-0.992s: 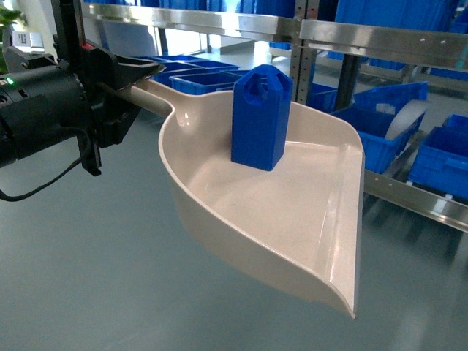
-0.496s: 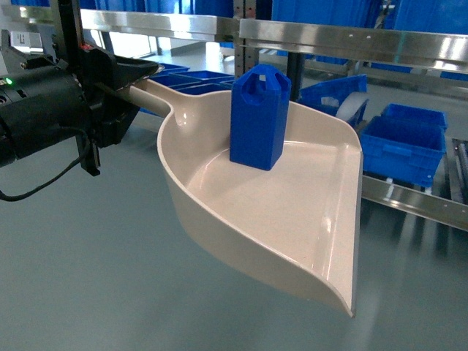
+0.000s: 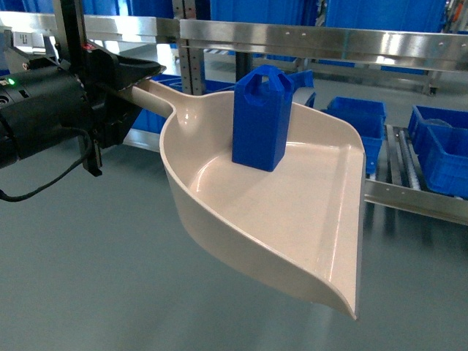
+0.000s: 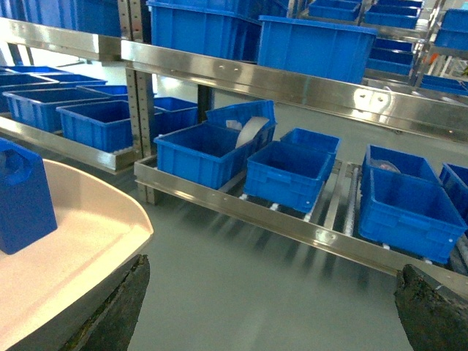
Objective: Place part in tray to right shelf
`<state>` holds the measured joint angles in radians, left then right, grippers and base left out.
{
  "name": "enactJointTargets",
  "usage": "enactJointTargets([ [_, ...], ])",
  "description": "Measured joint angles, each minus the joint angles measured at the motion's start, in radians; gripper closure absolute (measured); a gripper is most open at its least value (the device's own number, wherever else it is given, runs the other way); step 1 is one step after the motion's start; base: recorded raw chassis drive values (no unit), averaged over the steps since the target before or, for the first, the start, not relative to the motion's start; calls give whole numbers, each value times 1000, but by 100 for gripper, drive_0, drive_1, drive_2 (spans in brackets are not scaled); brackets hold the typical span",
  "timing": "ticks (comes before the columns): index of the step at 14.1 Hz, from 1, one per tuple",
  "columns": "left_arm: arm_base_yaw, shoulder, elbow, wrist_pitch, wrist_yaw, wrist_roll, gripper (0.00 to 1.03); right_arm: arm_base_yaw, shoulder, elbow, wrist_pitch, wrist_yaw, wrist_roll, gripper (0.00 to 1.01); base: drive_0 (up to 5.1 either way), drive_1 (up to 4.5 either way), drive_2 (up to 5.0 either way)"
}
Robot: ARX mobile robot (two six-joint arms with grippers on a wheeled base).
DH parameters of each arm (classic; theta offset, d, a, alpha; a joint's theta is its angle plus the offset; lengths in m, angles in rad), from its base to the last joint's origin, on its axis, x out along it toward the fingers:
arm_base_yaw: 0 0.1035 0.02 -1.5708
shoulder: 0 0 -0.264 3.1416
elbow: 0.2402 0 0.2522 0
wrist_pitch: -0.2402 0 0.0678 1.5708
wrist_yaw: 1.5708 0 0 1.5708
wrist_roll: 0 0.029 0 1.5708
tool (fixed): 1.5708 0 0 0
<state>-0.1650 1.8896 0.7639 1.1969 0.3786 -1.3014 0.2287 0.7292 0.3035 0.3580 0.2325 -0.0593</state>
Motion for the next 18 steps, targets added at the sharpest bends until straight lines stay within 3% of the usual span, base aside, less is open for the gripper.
enactJointTargets([
  [18,0,0,0,1,0,0,89,0,0,0,0,0,0,3,-165,-165,-165],
])
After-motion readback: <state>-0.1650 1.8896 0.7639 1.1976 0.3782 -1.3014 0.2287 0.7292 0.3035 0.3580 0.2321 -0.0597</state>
